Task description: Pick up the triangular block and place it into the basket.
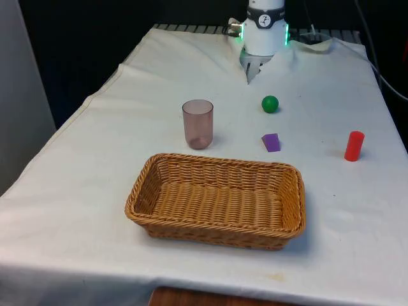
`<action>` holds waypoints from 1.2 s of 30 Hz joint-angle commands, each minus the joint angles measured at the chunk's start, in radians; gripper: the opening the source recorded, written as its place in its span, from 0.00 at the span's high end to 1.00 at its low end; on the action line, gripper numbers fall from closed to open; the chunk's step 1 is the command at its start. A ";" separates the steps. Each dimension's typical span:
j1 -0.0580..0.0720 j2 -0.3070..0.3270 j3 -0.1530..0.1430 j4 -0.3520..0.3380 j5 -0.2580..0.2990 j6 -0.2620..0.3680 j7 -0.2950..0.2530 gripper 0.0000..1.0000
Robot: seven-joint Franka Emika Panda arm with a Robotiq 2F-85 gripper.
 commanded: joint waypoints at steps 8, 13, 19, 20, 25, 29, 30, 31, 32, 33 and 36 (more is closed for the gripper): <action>0.003 0.021 0.024 -0.012 -0.002 0.049 0.035 0.00; 0.006 0.014 0.032 -0.037 -0.010 0.085 0.049 0.00; 0.005 -0.008 0.044 -0.094 -0.018 0.145 0.064 0.00; 0.005 -0.014 0.046 -0.106 -0.019 0.155 0.065 0.00; 0.002 -0.032 0.053 -0.159 -0.009 0.194 0.058 0.00; 0.005 -0.051 0.064 -0.229 -0.016 0.280 0.076 0.00; 0.005 -0.052 0.066 -0.237 -0.015 0.291 0.076 0.00; 0.005 -0.052 0.068 -0.244 -0.015 0.300 0.077 0.00; 0.004 -0.053 0.070 -0.251 -0.015 0.312 0.079 0.00; 0.004 -0.053 0.072 -0.258 -0.015 0.322 0.080 0.00; 0.004 -0.054 0.074 -0.271 -0.015 0.340 0.084 0.00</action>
